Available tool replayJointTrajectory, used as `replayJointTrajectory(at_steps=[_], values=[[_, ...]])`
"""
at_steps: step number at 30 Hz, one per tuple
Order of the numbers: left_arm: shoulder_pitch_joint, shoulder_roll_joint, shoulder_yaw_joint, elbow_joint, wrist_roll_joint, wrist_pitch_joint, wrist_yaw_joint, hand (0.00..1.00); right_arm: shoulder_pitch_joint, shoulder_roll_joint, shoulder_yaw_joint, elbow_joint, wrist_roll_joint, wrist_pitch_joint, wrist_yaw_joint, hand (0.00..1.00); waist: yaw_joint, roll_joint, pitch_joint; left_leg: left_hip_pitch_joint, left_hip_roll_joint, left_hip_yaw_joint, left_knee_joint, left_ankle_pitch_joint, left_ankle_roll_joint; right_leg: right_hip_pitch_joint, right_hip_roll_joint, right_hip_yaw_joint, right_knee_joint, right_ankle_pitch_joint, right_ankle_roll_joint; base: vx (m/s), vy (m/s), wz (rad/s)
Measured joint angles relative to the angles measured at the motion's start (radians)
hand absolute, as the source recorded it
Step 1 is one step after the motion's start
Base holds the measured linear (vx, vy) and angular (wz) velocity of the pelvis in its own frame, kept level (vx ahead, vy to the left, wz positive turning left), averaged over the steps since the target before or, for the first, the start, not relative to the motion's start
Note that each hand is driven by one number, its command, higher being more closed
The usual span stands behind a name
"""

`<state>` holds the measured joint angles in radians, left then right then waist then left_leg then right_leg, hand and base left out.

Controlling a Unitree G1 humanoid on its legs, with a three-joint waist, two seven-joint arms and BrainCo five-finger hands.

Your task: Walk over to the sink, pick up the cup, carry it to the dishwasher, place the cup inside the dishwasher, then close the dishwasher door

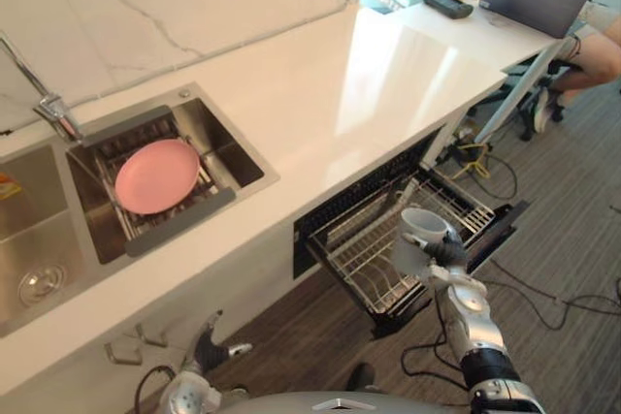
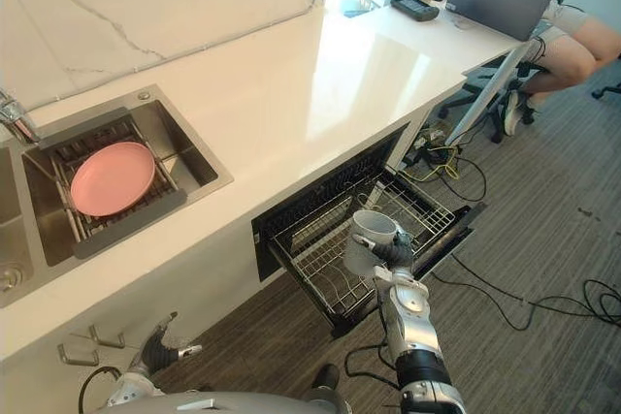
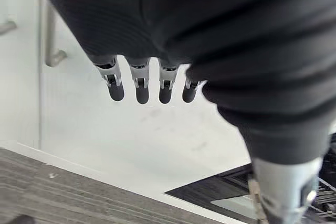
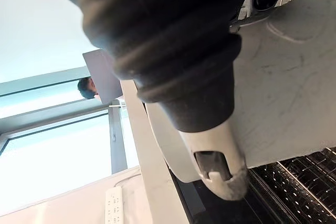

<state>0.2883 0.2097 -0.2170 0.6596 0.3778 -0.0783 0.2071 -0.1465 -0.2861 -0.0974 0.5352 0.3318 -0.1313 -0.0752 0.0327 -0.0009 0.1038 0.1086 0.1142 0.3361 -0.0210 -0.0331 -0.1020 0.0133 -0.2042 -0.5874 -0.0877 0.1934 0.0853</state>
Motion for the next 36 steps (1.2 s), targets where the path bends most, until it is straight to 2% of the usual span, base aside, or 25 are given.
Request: replayJointTrajectory(at_steps=[3, 4, 8, 11, 16, 19, 20, 24, 26, 29, 32, 36], values=[[0.0, 0.013, 0.021, 0.133, -0.004, 0.066, -0.058, 0.0, -0.069, -0.002, 0.017, 0.051, -0.051, 0.006, 0.0, 1.0, 0.005, -0.006, 0.033, -0.008, 0.0, -0.001, 0.003, 0.0, 0.0, -0.006, 0.0, 0.0, 0.001, 0.0, 0.0, 0.0, 0.0, 0.0], [0.0, 0.013, 0.022, 0.144, -0.006, 0.07, -0.063, 0.0, -0.081, -0.003, 0.017, 0.064, -0.058, 0.006, 0.0, 1.0, 0.009, -0.009, 0.036, -0.016, 0.0, -0.002, 0.004, 0.0, 0.0, -0.013, -0.001, -0.001, 0.001, 0.001, -0.001, -0.03, -0.012, 0.07], [-0.044, 0.015, 0.041, 0.144, -0.033, 0.064, -0.09, 0.0, -0.21, -0.028, 0.032, 0.159, -0.064, 0.026, 0.001, 1.0, 0.034, -0.01, 0.092, -0.081, 0.002, -0.023, 0.043, 0.003, 0.003, -0.042, -0.005, -0.026, 0.006, 0.009, -0.011, -0.04, -0.02, 0.19], [-0.08, 0.016, 0.048, 0.147, -0.095, 0.055, -0.115, 0.0, -0.303, -0.064, 0.062, 0.202, -0.065, 0.032, 0.006, 1.0, 0.056, -0.004, 0.145, -0.137, 0.007, -0.042, 0.078, 0.003, 0.003, -0.069, -0.004, -0.041, 0.007, 0.016, -0.019, -0.05, -0.025, 0.19], [-0.153, 0.017, 0.088, 0.188, -0.331, 0.07, -0.14, 0.0, -0.434, -0.113, 0.098, 0.302, -0.063, 0.041, -0.002, 1.0, 0.08, -0.013, 0.252, -0.27, 0.018, -0.12, 0.164, 0.001, 0.006, -0.118, -0.004, -0.085, 0.007, 0.027, -0.033, -0.06, -0.003, 0.39], [-0.179, 0.017, 0.113, 0.197, -0.37, 0.049, -0.147, 0.0, -0.487, -0.126, 0.109, 0.358, -0.063, 0.042, -0.003, 1.0, 0.097, -0.011, 0.303, -0.321, 0.025, -0.151, 0.211, -0.004, 0.01, -0.125, 0.0, -0.086, 0.008, 0.028, -0.034, -0.08, 0.039, 0.36], [-0.189, 0.016, 0.119, 0.197, -0.377, 0.039, -0.143, 0.0, -0.516, -0.137, 0.132, 0.369, -0.063, 0.042, -0.002, 1.0, 0.113, -0.007, 0.319, -0.352, 0.03, -0.16, 0.237, -0.015, 0.009, -0.141, 0.004, -0.087, 0.011, 0.031, -0.038, -0.1, 0.042, 0.09], [-0.211, 0.016, 0.118, 0.198, -0.355, 0.034, -0.093, 0.0, -0.599, -0.179, 0.178, 0.392, -0.063, 0.051, -0.002, 1.0, 0.127, 0.009, 0.335, -0.415, 0.036, -0.178, 0.273, -0.024, 0.012, -0.183, 0.002, -0.08, 0.031, 0.03, -0.038, -0.09, 0.066, 0.11], [-0.22, 0.018, 0.103, 0.198, -0.237, 0.021, -0.068, 0.0, -0.648, -0.21, 0.205, 0.407, -0.062, 0.076, -0.001, 1.0, 0.128, 0.02, 0.353, -0.43, 0.036, -0.188, 0.284, -0.021, 0.014, -0.191, 0.002, -0.079, 0.036, 0.03, -0.039, -0.07, 0.056, 0.04], [-0.229, 0.027, 0.079, 0.197, -0.194, 0.019, -0.065, 0.0, -0.681, -0.234, 0.219, 0.448, -0.062, 0.088, 0.0, 1.0, 0.13, 0.03, 0.36, -0.451, 0.036, -0.198, 0.297, -0.022, 0.014, -0.205, 0.003, -0.077, 0.039, 0.03, -0.039, -0.05, 0.043, 0.02], [-0.251, 0.045, 0.04, 0.221, -0.196, 0.025, -0.057, 0.0, -0.733, -0.244, 0.26, 0.503, -0.061, 0.099, 0.0, 1.0, 0.133, 0.035, 0.368, -0.479, 0.036, -0.196, 0.3, -0.015, 0.016, -0.24, 0.003, -0.067, 0.041, 0.034, -0.046, -0.04, 0.054, -0.06], [-0.271, 0.044, 0.009, 0.225, -0.239, 0.029, -0.039, 0.0, -0.794, -0.246, 0.282, 0.547, -0.065, 0.158, 0.009, 1.0, 0.139, 0.055, 0.39, -0.495, 0.035, -0.197, 0.299, -0.006, 0.021, -0.259, 0.003, -0.062, 0.041, 0.038, -0.05, -0.02, 0.045, -0.02]])
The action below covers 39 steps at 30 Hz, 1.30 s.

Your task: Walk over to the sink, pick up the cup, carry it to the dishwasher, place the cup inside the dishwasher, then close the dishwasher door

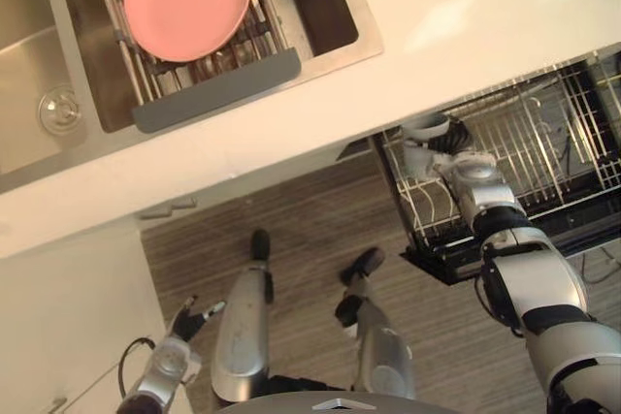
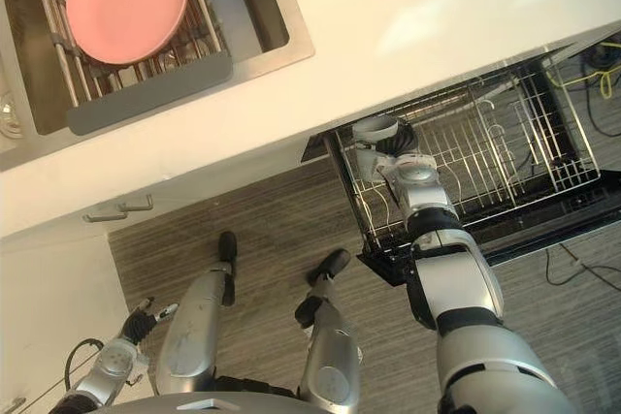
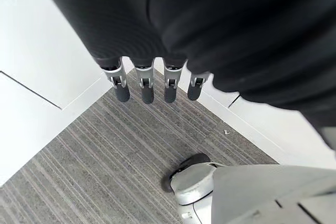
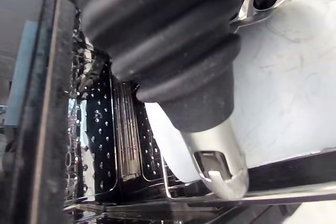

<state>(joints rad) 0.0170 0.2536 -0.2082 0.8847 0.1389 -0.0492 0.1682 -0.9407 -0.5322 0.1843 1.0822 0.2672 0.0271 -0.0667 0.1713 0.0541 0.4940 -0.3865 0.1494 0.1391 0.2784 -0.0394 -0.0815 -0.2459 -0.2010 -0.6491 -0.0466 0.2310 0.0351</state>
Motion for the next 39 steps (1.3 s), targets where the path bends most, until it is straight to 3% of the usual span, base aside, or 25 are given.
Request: replayJointTrajectory(at_steps=[1, 6, 13, 17, 20, 23, 26, 28, 31, 33, 35, 39], values=[[-0.001, -0.006, -0.004, 0.0, -0.028, 0.005, -0.001, 0.0, -0.009, -0.003, 0.001, 0.002, 0.0, 0.021, 0.004, 0.0, 0.001, 0.003, 0.004, -0.003, 0.0, -0.003, 0.0, 0.0, 0.0, -0.001, 0.0, -0.001, 0.0, 0.0, 0.0, -0.02, 0.051, 0.04], [-0.026, -0.024, -0.007, 0.03, -0.068, 0.027, 0.015, 0.0, -0.019, -0.022, 0.001, 0.056, 0.023, 0.109, 0.079, 0.0, 0.017, 0.006, 0.005, -0.018, -0.005, -0.02, -0.002, 0.006, 0.002, -0.006, 0.0, -0.003, 0.0, -0.001, 0.0, -0.01, 0.059, 0.1], [-0.065, -0.065, 0.051, 0.071, -0.049, 0.088, 0.025, 0.0, -0.053, -0.019, 0.001, 0.072, 0.061, 0.127, 0.102, 0.0, 0.018, 0.005, 0.005, -0.014, -0.008, -0.031, -0.023, 0.029, -0.001, 0.0, 0.001, -0.006, 0.0, -0.004, -0.002, -0.03, 0.053, 0.07], [-0.065, -0.077, 0.072, 0.068, -0.003, 0.051, 0.114, 0.0, -0.052, -0.016, -0.002, 0.071, 0.083, 0.123, 0.087, 0.0, 0.015, -0.001, 0.009, 0.021, -0.007, -0.029, -0.048, 0.042, -0.005, 0.023, 0.002, -0.004, 0.0, -0.005, -0.003, -0.02, 0.038, -0.01], [-0.064, -0.075, 0.094, 0.042, 0.025, 0.03, 0.153, 0.0, -0.01, -0.013, -0.032, 0.004, 0.084, 0.093, 0.027, 0.0, 0.012, -0.015, 0.016, 0.064, -0.003, -0.028, -0.075, 0.05, -0.009, 0.056, 0.008, -0.005, -0.002, -0.012, -0.006, 0.0, 0.01, 0.0], [-0.06, -0.061, 0.121, 0.031, -0.001, 0.029, 0.138, 0.0, 0.063, 0.004, -0.089, -0.1, 0.088, 0.051, -0.053, 0.0, 0.007, -0.047, 0.022, 0.114, 0.009, -0.014, -0.116, 0.067, -0.021, 0.082, 0.021, 0.0, -0.005, -0.02, -0.009, 0.02, -0.006, -0.08], [-0.033, -0.038, 0.141, 0.033, -0.027, 0.054, 0.07, 0.0, 0.185, 0.059, -0.148, -0.242, 0.083, 0.02, -0.128, 0.0, -0.018, -0.089, 0.009, 0.17, 0.019, 0.006, -0.145, 0.073, -0.028, 0.121, 0.034, 0.015, -0.02, -0.022, -0.006, 0.06, -0.009, -0.18], [0.001, -0.014, 0.161, 0.052, -0.028, 0.102, 0.0, 0.0, 0.303, 0.124, -0.16, -0.332, 0.08, 0.012, -0.167, 0.0, -0.038, -0.134, -0.033, 0.218, 0.027, 0.048, -0.148, 0.057, -0.035, 0.143, 0.041, 0.052, -0.031, -0.022, -0.006, 0.08, 0.014, -0.44], [0.033, 0.006, 0.17, 0.082, -0.031, 0.148, -0.049, 0.0, 0.433, 0.188, -0.174, -0.427, 0.077, -0.007, -0.207, 0.0, -0.05, -0.16, -0.117, 0.234, 0.046, 0.092, -0.105, 0.018, -0.038, 0.148, 0.051, 0.095, -0.032, -0.025, -0.002, 0.08, 0.026, -0.51], [0.063, 0.001, 0.174, 0.098, -0.058, 0.163, -0.058, 0.0, 0.523, 0.23, -0.184, -0.528, 0.05, -0.024, -0.229, 0.0, -0.068, -0.144, -0.166, 0.254, 0.079, 0.126, -0.021, -0.047, -0.039, 0.186, 0.068, 0.126, -0.033, -0.032, 0.005, 0.05, 0.046, -0.54], [0.099, -0.019, 0.189, 0.116, -0.059, 0.169, -0.081, 0.0, 0.626, 0.275, -0.179, -0.68, 0.023, -0.058, -0.244, 0.0, -0.072, -0.104, -0.218, 0.271, 0.135, 0.16, 0.079, -0.136, -0.039, 0.223, 0.101, 0.167, -0.033, -0.058, 0.009, -0.01, 0.078, -0.63], [0.158, -0.054, 0.217, 0.13, -0.073, 0.18, -0.081, 0.0, 0.755, 0.392, -0.131, -0.899, 0.011, -0.153, -0.239, 0.0, -0.088, -0.071, -0.277, 0.348, 0.173, 0.216, 0.099, -0.169, -0.045, 0.27, 0.124, 0.213, -0.034, -0.066, 0.01, 0.05, 0.046, -0.43]])
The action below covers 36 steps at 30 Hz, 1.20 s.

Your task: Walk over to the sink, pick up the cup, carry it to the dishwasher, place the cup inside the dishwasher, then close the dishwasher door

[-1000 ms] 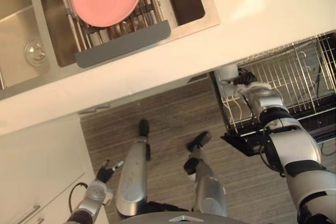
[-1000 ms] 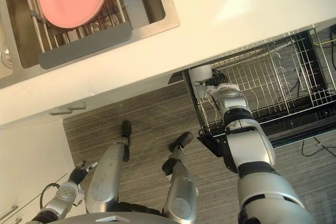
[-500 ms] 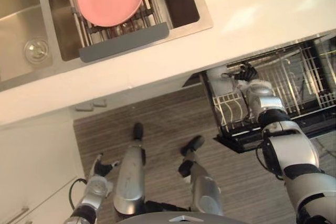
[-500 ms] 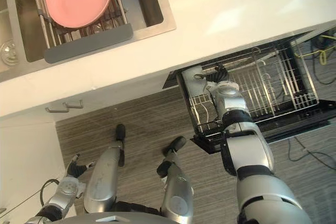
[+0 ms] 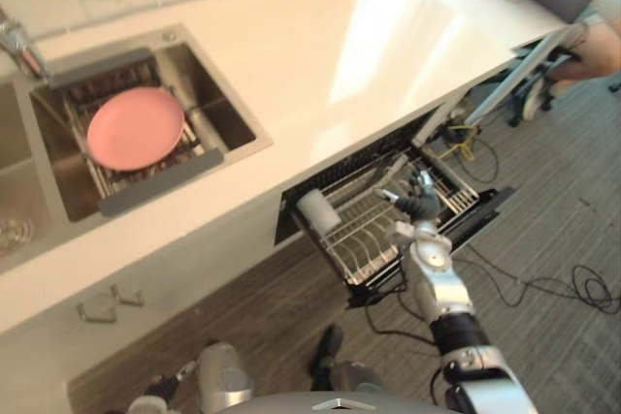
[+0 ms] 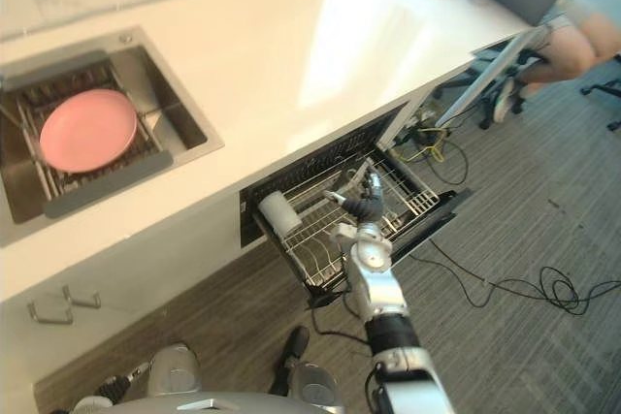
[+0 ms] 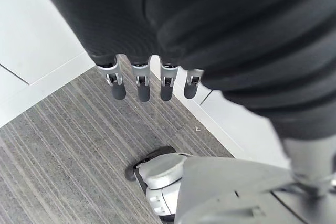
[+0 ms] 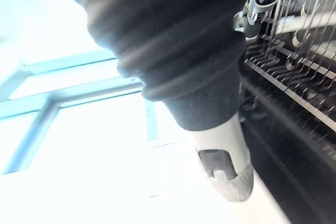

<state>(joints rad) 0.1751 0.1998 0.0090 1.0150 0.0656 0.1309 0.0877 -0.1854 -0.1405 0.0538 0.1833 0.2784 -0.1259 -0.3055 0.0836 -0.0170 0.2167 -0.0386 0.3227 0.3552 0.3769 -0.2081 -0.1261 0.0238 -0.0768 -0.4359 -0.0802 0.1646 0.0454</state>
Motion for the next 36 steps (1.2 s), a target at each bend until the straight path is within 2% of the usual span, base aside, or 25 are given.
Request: replayJointTrajectory(at_steps=[3, 5, 6, 7, 8, 10, 12, 14, 16, 19, 21, 22, 23, 24, 25, 26, 27, 28, 29, 30, 31, 32, 33, 34, 36], values=[[0.019, -0.043, 0.038, 0.019, -0.033, -0.019, 0.027, 0.0, 0.044, 0.036, 0.033, -0.133, -0.017, -0.075, 0.021, 0.0, -0.003, 0.024, -0.02, 0.049, 0.006, 0.056, -0.012, 0.004, -0.002, 0.029, -0.002, 0.006, 0.0, 0.001, 0.0, 0.06, 0.036, -0.03], [0.027, -0.053, 0.05, 0.018, -0.024, -0.024, 0.051, 0.0, 0.065, 0.034, 0.027, -0.208, -0.084, -0.098, 0.019, 0.0, -0.032, 0.029, -0.032, 0.066, 0.029, 0.224, 0.008, 0.035, 0.02, 0.065, -0.029, -0.039, 0.0, -0.005, 0.011, 0.07, 0.093, 0.71], [0.036, -0.052, 0.05, 0.015, -0.004, -0.03, 0.065, 0.0, 0.071, 0.026, 0.02, -0.26, -0.089, -0.101, 0.027, 0.0, -0.053, 0.032, -0.039, 0.089, 0.04, 0.353, 0.01, 0.044, 0.039, 0.089, -0.049, -0.074, 0.0, -0.011, 0.023, 0.06, 0.123, 0.85], [0.044, -0.056, 0.05, 0.015, 0.015, -0.024, 0.076, 0.0, 0.071, 0.017, 0.021, -0.301, -0.087, -0.11, 0.046, 0.0, -0.057, 0.038, -0.052, 0.103, 0.044, 0.424, 0.007, 0.051, 0.051, 0.099, -0.064, -0.093, -0.001, -0.014, 0.031, 0.05, 0.119, 0.67], [0.044, -0.059, 0.05, 0.015, 0.013, -0.015, 0.083, 0.0, 0.071, 0.012, 0.021, -0.321, -0.084, -0.112, 0.057, 0.0, -0.056, 0.041, -0.055, 0.108, 0.043, 0.442, 0.006, 0.052, 0.054, 0.105, -0.07, -0.1, -0.002, -0.015, 0.036, 0.03, 0.121, 0.4], [0.051, -0.074, 0.056, 0.015, -0.04, 0.016, 0.093, 0.0, 0.069, 0.011, 0.028, -0.344, -0.053, -0.119, 0.085, 0.0, -0.053, 0.047, -0.067, 0.112, 0.022, 0.444, -0.002, 0.046, 0.064, 0.115, -0.086, -0.121, -0.007, -0.017, 0.055, 0.0, 0.105, 0.21], [0.056, -0.093, 0.071, 0.016, -0.123, 0.016, 0.122, 0.0, 0.069, 0.011, 0.051, -0.345, -0.027, -0.118, 0.083, 0.0, -0.054, 0.038, -0.075, 0.117, -0.012, 0.441, -0.04, 0.054, 0.065, 0.111, -0.106, -0.124, -0.008, -0.013, 0.059, 0.0, 0.094, 0.09], [0.059, -0.102, 0.088, 0.017, -0.19, 0.026, 0.118, 0.0, 0.067, 0.013, 0.072, -0.345, -0.009, -0.114, 0.082, 0.0, -0.053, 0.026, -0.085, 0.133, -0.056, 0.44, -0.101, 0.074, 0.065, 0.11, -0.127, -0.126, -0.008, -0.005, 0.065, 0.01, 0.111, 0.08], [0.063, -0.101, 0.107, 0.019, -0.249, 0.072, 0.077, 0.0, 0.052, 0.014, 0.084, -0.346, 0.011, -0.109, 0.077, 0.0, -0.053, 0.013, -0.1, 0.157, -0.114, 0.435, -0.199, 0.117, 0.074, 0.111, -0.15, -0.138, -0.007, 0.002, 0.067, 0.02, 0.116, 0.15], [0.063, -0.095, 0.109, 0.02, -0.278, 0.102, 0.078, 0.0, 0.052, 0.012, 0.07, -0.367, 0.033, -0.087, 0.074, 0.0, -0.063, 0.005, -0.121, 0.163, -0.171, 0.387, -0.304, 0.174, 0.084, 0.12, -0.167, -0.189, -0.001, 0.003, 0.076, 0.03, 0.067, 0.54], [0.062, -0.089, 0.106, 0.028, -0.277, 0.113, 0.079, 0.0, 0.055, 0.011, 0.036, -0.369, 0.033, -0.074, 0.059, 0.0, -0.068, -0.012, -0.13, 0.161, -0.209, 0.32, -0.372, 0.207, 0.092, 0.129, -0.194, -0.258, 0.028, -0.024, 0.09, 0.05, 0.129, 0.96], [0.059, -0.089, 0.1, 0.028, -0.276, 0.114, 0.082, 0.0, 0.055, 0.002, 0.012, -0.369, 0.036, -0.065, 0.045, 0.0, -0.069, -0.013, -0.131, 0.16, -0.232, 0.264, -0.403, 0.206, 0.093, 0.105, -0.238, -0.284, 0.141, -0.076, 0.09, 0.06, 0.185, 0.98], [0.057, -0.083, 0.076, 0.028, -0.275, 0.115, 0.083, 0.0, 0.058, -0.011, -0.009, -0.369, 0.04, -0.064, 0.028, 0.0, -0.07, -0.015, -0.129, 0.151, -0.252, 0.209, -0.423, 0.211, 0.103, 0.07, -0.291, -0.269, 0.283, -0.122, 0.072, 0.07, 0.171, 1.0], [0.058, -0.078, 0.052, 0.028, -0.27, 0.115, 0.082, 0.0, 0.063, -0.013, -0.019, -0.369, 0.04, -0.063, 0.017, 0.0, -0.071, -0.013, -0.128, 0.148, -0.255, 0.177, -0.427, 0.216, 0.109, 0.047, -0.311, -0.22, 0.354, -0.127, 0.061, 0.07, 0.126, 1.01], [0.054, -0.068, 0.019, 0.028, -0.257, 0.117, 0.081, 0.0, 0.075, -0.015, -0.027, -0.369, 0.04, -0.063, 0.002, 0.0, -0.083, -0.017, -0.126, 0.145, -0.256, 0.128, -0.426, 0.221, 0.118, 0.016, -0.33, -0.137, 0.458, -0.12, 0.033, 0.15, 0.098, 1.36], [0.041, -0.049, -0.016, 0.028, -0.256, 0.126, 0.08, 0.0, 0.108, -0.014, -0.04, -0.369, 0.049, -0.069, -0.009, 0.0, -0.106, -0.007, -0.114, 0.145, -0.247, 0.042, -0.418, 0.231, 0.133, -0.01, -0.309, -0.033, 0.537, -0.177, 0.004, 0.16, 0.041, 1.58], [0.026, -0.034, -0.034, 0.026, -0.253, 0.134, 0.075, 0.0, 0.129, -0.015, -0.05, -0.369, 0.061, -0.071, -0.01, 0.0, -0.108, -0.025, -0.1, 0.139, -0.234, -0.015, -0.411, 0.231, 0.133, -0.011, -0.258, 0.029, 0.52, -0.261, 0.012, 0.14, -0.033, 1.71], [0.001, -0.012, -0.051, 0.028, -0.219, 0.151, 0.053, 0.0, 0.144, -0.014, -0.069, -0.373, 0.087, -0.073, -0.01, 0.0, -0.106, -0.053, -0.077, 0.132, -0.226, -0.08, -0.406, 0.232, 0.132, -0.018, -0.184, 0.114, 0.465, -0.312, 0.019, 0.04, -0.085, 1.26], [-0.007, -0.001, -0.055, 0.03, -0.203, 0.156, 0.042, 0.0, 0.146, -0.013, -0.078, -0.376, 0.099, -0.077, -0.011, 0.0, -0.108, -0.069, -0.071, 0.121, -0.226, -0.104, -0.401, 0.235, 0.128, -0.023, -0.152, 0.152, 0.429, -0.316, 0.025, 0.04, -0.121, 1.31], [-0.024, 0.014, -0.06, 0.037, -0.153, 0.159, 0.02, 0.0, 0.15, -0.009, -0.103, -0.406, 0.125, -0.092, -0.014, 0.0, -0.107, -0.098, -0.063, 0.112, -0.239, -0.139, -0.397, 0.25, 0.117, -0.026, -0.107, 0.208, 0.352, -0.292, 0.027, 0.05, -0.153, 1.14], [-0.03, 0.026, -0.065, 0.036, -0.117, 0.159, 0.008, 0.0, 0.15, -0.005, -0.117, -0.438, 0.134, -0.115, -0.016, 0.0, -0.106, -0.127, -0.062, 0.112, -0.271, -0.165, -0.404, 0.257, 0.113, -0.027, -0.101, 0.234, 0.307, -0.234, 0.024, 0.05, -0.168, 1.11], [-0.034, 0.03, -0.077, 0.042, -0.094, 0.158, 0.006, 0.0, 0.149, -0.011, -0.119, -0.448, 0.142, -0.133, -0.022, 0.0, -0.111, -0.131, -0.062, 0.124, -0.292, -0.178, -0.423, 0.267, 0.112, -0.026, -0.107, 0.245, 0.302, -0.224, 0.067, 0.14, -0.148, 0.81], [-0.034, 0.024, -0.117, 0.038, -0.066, 0.156, -0.001, 0.0, 0.142, -0.02, -0.128, -0.446, 0.148, -0.149, -0.026, 0.0, -0.104, -0.113, -0.087, 0.15, -0.29, -0.185, -0.464, 0.289, 0.096, -0.016, -0.105, 0.228, 0.29, -0.24, 0.052, 0.16, -0.11, 0.44], [-0.042, 0.013, -0.14, 0.03, -0.06, 0.152, -0.004, 0.0, 0.117, -0.019, -0.145, -0.442, 0.148, -0.156, -0.031, 0.0, -0.095, -0.076, -0.082, 0.153, -0.277, -0.18, -0.463, 0.295, 0.095, 0.003, -0.09, 0.221, 0.258, -0.23, 0.053, 0.16, -0.082, 0.18], [-0.047, 0.001, -0.163, 0.025, -0.062, 0.153, -0.007, 0.0, 0.105, -0.021, -0.148, -0.44, 0.148, -0.161, -0.054, 0.0, -0.098, -0.051, -0.072, 0.153, -0.269, -0.181, -0.464, 0.293, 0.095, 0.032, -0.075, 0.211, 0.204, -0.201, 0.056, 0.06, -0.037, -0.02]])
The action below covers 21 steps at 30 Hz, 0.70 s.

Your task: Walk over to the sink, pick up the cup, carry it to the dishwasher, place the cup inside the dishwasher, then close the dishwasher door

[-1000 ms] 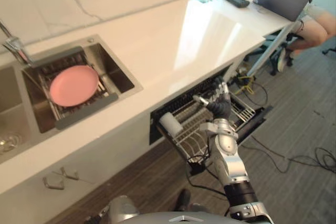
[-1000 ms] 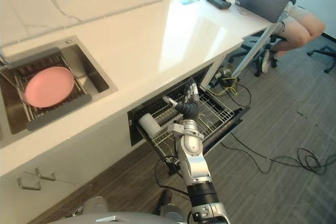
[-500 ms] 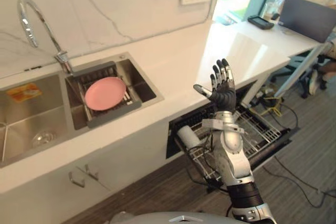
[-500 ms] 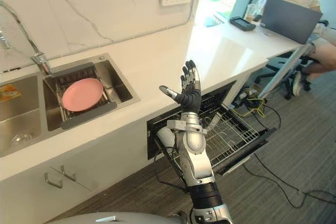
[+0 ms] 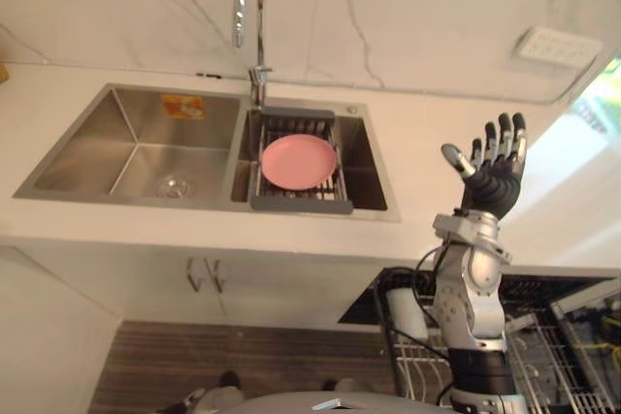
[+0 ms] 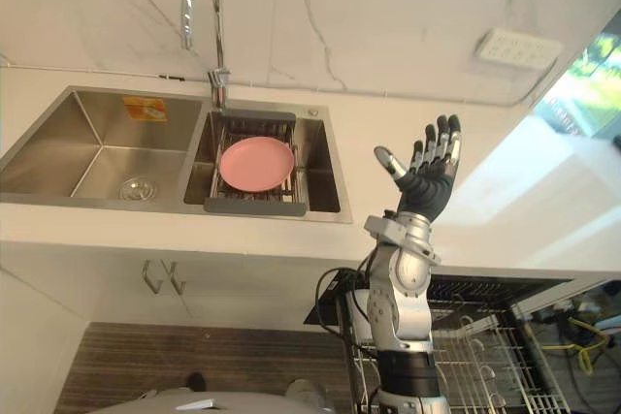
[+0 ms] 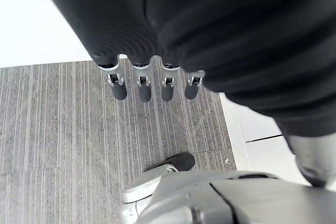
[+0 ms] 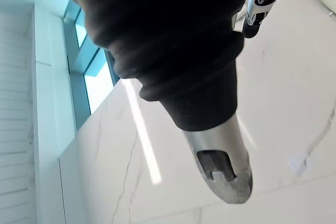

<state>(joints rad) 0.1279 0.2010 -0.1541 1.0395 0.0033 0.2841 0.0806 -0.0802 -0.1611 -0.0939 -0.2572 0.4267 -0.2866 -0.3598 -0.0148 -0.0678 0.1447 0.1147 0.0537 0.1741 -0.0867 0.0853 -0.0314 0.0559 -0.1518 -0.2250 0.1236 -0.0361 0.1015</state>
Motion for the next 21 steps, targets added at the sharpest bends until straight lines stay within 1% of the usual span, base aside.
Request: replayJointTrajectory(at_steps=[1, 3, 4, 6, 7, 11, 13, 14, 16, 17, 18, 20, 21], values=[[-0.002, -0.002, -0.013, -0.002, 0.001, 0.001, -0.002, 0.0, 0.0, 0.001, -0.007, 0.0, 0.0, 0.0, -0.017, 0.0, -0.004, 0.015, 0.0, 0.003, 0.002, -0.002, 0.0, -0.003, -0.001, 0.02, 0.005, -0.004, -0.026, 0.014, 0.001, 0.08, -0.013, -0.01], [-0.002, 0.001, -0.028, -0.007, 0.013, 0.001, -0.006, 0.0, 0.0, 0.001, -0.018, 0.0, 0.0, 0.001, -0.032, 0.0, -0.007, 0.016, 0.001, 0.009, 0.002, -0.002, 0.0, -0.004, 0.001, 0.038, 0.014, -0.002, -0.049, 0.028, 0.003, 0.09, -0.011, -0.02], [-0.001, 0.004, -0.035, -0.008, 0.039, 0.001, -0.014, 0.0, 0.0, 0.001, -0.023, 0.0, 0.0, 0.001, -0.034, 0.0, -0.008, 0.02, -0.001, 0.012, 0.002, -0.002, 0.0, -0.006, 0.003, 0.046, 0.016, -0.002, -0.06, 0.032, 0.003, 0.07, -0.005, -0.01], [-0.011, 0.014, -0.051, -0.011, 0.057, -0.001, -0.022, 0.0, -0.001, 0.003, -0.024, 0.001, 0.016, 0.002, -0.022, 0.0, -0.006, 0.009, 0.005, 0.011, 0.0, 0.0, 0.0, -0.008, 0.004, 0.049, 0.016, 0.005, -0.069, 0.036, 0.005, 0.02, 0.007, -0.01], [-0.017, 0.022, -0.085, -0.019, 0.116, -0.05, -0.051, 0.0, 0.03, 0.017, -0.005, 0.002, 0.098, 0.029, 0.163, 0.0, -0.013, 0.018, 0.011, 0.026, -0.012, 0.019, -0.001, -0.026, 0.011, 0.067, 0.01, 0.028, -0.093, 0.033, -0.002, 0.01, 0.006, -0.04], [-0.017, 0.022, -0.085, -0.019, 0.116, -0.05, -0.051, 0.0, 0.03, 0.017, -0.004, 0.004, 0.098, 0.029, 0.163, 0.0, -0.012, 0.018, 0.011, 0.026, -0.011, 0.02, -0.001, -0.027, 0.011, 0.067, 0.01, 0.028, -0.093, 0.033, -0.002, 0.0, 0.0, 0.0], [-0.015, 0.024, -0.087, -0.018, 0.095, -0.048, -0.051, 0.0, 0.029, 0.015, 0.004, 0.015, 0.1, 0.035, 0.165, 0.0, -0.009, 0.018, 0.011, 0.024, -0.009, 0.025, -0.001, -0.028, 0.011, 0.066, 0.01, 0.028, -0.09, 0.032, -0.002, 0.0, 0.0, 0.0], [0.001, 0.027, -0.084, -0.016, 0.008, -0.027, -0.049, 0.0, 0.03, 0.012, 0.017, 0.045, 0.129, 0.066, 0.183, 0.0, -0.008, 0.016, 0.007, 0.017, -0.002, 0.031, 0.0, -0.037, 0.005, 0.059, 0.001, 0.02, -0.079, 0.031, -0.002, 0.0, 0.0, 0.05], [0.006, 0.029, -0.07, -0.013, -0.068, -0.009, -0.047, 0.0, 0.03, 0.013, 0.015, 0.065, 0.144, 0.093, 0.184, 0.0, -0.006, 0.013, 0.003, 0.004, 0.002, 0.043, 0.001, -0.044, 0.007, 0.053, -0.004, 0.0, -0.076, 0.035, 0.004, -0.01, 0.004, 0.2], [0.006, 0.029, -0.047, -0.001, -0.116, 0.007, -0.044, 0.0, 0.031, 0.013, 0.012, 0.077, 0.161, 0.112, 0.183, 0.0, -0.009, 0.007, 0.003, -0.01, 0.018, 0.107, 0.015, -0.053, 0.001, 0.052, -0.01, -0.025, -0.077, 0.037, 0.008, 0.01, 0.008, 0.86], [0.007, 0.026, 0.022, 0.01, -0.209, 0.028, -0.039, 0.0, 0.037, 0.01, -0.003, 0.078, 0.178, 0.141, 0.175, 0.0, -0.014, 0.004, 0.006, -0.082, 0.069, 0.218, 0.131, -0.081, 0.001, 0.054, -0.021, -0.084, -0.074, 0.038, 0.009, 0.02, 0.015, 1.04], [0.008, 0.01, 0.098, 0.012, -0.265, 0.053, -0.039, 0.0, 0.037, 0.003, -0.02, 0.079, 0.199, 0.182, 0.168, 0.0, -0.01, 0.011, 0.013, -0.134, 0.118, 0.273, 0.238, -0.125, 0.006, 0.066, -0.023, -0.133, -0.065, 0.038, 0.009, 0.02, 0.041, 1.04], [0.011, 0.0, 0.144, 0.012, -0.299, 0.07, -0.039, 0.0, 0.037, 0.003, -0.021, 0.079, 0.207, 0.215, 0.16, 0.0, -0.001, 0.018, 0.019, -0.157, 0.141, 0.288, 0.296, -0.143, 0.015, 0.085, -0.022, -0.165, -0.063, 0.031, 0.012, 0.03, 0.052, 0.94]])
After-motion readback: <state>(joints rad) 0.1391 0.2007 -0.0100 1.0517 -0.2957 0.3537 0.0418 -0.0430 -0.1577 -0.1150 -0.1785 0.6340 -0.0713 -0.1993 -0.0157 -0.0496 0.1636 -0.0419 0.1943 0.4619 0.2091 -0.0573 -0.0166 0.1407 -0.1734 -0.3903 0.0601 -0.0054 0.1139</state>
